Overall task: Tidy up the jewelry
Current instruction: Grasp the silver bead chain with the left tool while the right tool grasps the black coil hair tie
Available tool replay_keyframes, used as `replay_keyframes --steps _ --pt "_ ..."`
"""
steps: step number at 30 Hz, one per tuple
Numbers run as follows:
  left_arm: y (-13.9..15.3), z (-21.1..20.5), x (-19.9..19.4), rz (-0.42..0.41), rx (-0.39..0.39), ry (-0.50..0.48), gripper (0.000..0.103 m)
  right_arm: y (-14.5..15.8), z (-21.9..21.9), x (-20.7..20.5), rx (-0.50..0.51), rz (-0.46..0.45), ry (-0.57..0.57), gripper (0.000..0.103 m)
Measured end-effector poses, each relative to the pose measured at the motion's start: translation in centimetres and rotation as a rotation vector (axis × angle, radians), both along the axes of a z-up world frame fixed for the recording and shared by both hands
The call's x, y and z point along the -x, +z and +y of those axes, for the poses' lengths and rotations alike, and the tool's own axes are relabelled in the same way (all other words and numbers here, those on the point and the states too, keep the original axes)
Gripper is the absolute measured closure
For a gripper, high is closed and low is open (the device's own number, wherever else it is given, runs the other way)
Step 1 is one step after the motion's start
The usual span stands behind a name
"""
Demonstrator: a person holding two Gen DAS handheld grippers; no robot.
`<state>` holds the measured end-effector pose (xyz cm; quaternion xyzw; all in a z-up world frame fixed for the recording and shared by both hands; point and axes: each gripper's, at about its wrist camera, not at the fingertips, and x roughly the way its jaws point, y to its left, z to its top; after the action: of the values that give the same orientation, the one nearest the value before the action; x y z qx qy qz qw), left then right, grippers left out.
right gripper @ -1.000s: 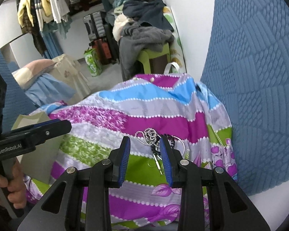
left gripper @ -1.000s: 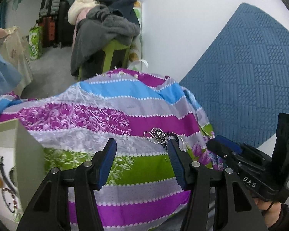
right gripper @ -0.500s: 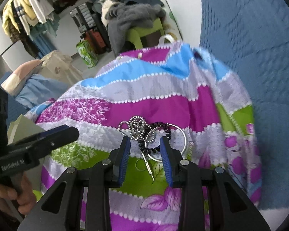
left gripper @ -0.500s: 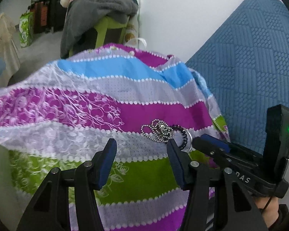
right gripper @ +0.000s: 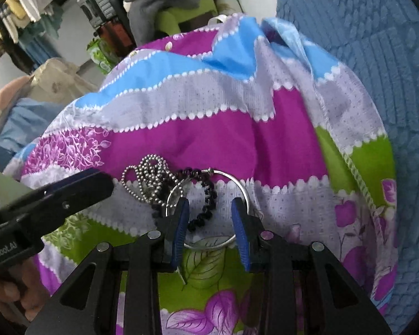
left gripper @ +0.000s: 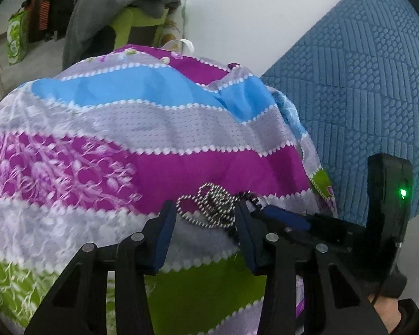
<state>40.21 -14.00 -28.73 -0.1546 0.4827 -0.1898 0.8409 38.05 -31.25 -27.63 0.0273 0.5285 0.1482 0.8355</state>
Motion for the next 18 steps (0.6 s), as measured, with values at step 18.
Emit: replay_keyframes --steps 18 --pt "-1.7 -4.0 -3.3 0.031 -0.180 -0.151 0.080 0.2 -0.6 0.1 0.022 -0.020 -0.015 0.096"
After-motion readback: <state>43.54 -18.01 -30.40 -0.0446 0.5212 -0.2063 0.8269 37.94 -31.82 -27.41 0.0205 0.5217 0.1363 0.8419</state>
